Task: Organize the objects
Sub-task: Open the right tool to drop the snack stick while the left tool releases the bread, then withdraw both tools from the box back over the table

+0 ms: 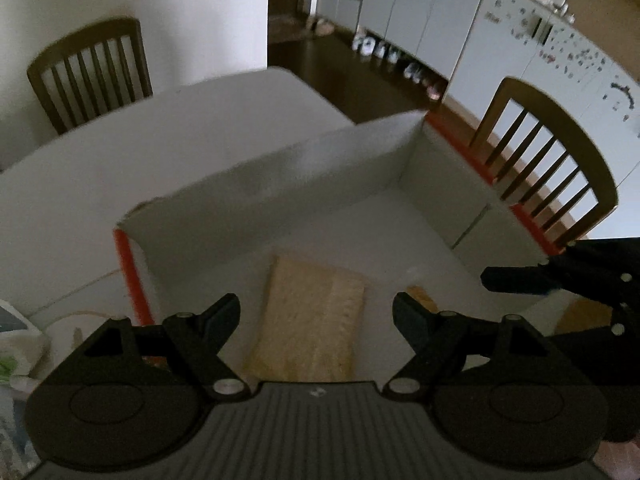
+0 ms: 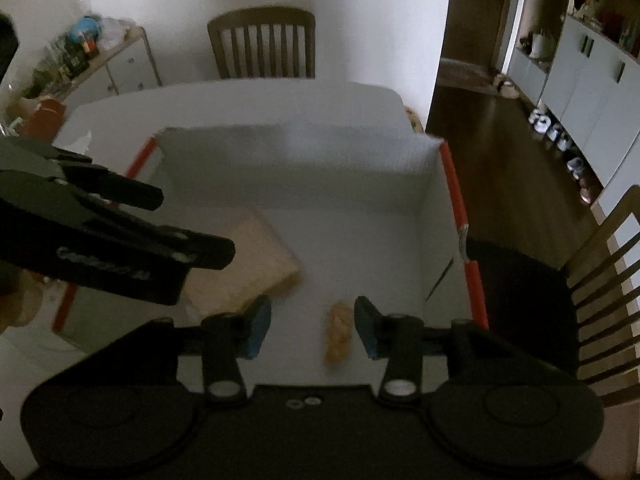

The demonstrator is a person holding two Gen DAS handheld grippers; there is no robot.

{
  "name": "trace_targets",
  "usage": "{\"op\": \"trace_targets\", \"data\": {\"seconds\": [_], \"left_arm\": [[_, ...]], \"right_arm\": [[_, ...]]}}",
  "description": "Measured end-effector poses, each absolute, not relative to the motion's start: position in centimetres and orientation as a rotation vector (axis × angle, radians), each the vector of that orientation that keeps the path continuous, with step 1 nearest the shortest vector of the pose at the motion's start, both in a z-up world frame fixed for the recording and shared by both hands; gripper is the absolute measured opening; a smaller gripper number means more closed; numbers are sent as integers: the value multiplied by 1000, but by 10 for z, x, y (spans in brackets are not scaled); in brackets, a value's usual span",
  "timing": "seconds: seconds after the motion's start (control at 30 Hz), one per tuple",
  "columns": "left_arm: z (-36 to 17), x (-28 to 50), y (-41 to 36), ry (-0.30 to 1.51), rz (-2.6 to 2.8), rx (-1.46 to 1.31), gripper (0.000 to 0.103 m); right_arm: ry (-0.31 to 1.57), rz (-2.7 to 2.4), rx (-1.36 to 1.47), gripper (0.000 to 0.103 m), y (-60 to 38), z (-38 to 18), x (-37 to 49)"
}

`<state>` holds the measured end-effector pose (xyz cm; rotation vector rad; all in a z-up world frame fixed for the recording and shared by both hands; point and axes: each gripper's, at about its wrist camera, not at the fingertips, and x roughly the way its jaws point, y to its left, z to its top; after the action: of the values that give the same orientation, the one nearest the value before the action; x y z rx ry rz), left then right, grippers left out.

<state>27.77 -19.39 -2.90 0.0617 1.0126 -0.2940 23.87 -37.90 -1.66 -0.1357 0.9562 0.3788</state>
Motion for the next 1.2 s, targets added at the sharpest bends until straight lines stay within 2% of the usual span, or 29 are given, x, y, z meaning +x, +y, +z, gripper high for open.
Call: {"op": "trace_targets", "data": {"seconds": [0.37, 0.77, 0.83, 1.13, 1.2], "left_arm": [[17, 214, -150, 851, -316, 53, 83], [29, 149, -92, 766, -271, 32, 83], [28, 141, -81, 759, -259, 26, 83], [28, 109, -20, 750, -228, -3, 83], [25, 103, -6, 752, -222, -15, 84]], "right_arm": [[864, 403, -110, 57, -364, 15, 203], [817, 425, -106, 67, -314, 25, 174], [808, 433, -98, 76, -305, 27, 168], [756, 469, -57, 102, -265, 30, 141], [753, 473, -39, 102, -257, 29, 137]]}}
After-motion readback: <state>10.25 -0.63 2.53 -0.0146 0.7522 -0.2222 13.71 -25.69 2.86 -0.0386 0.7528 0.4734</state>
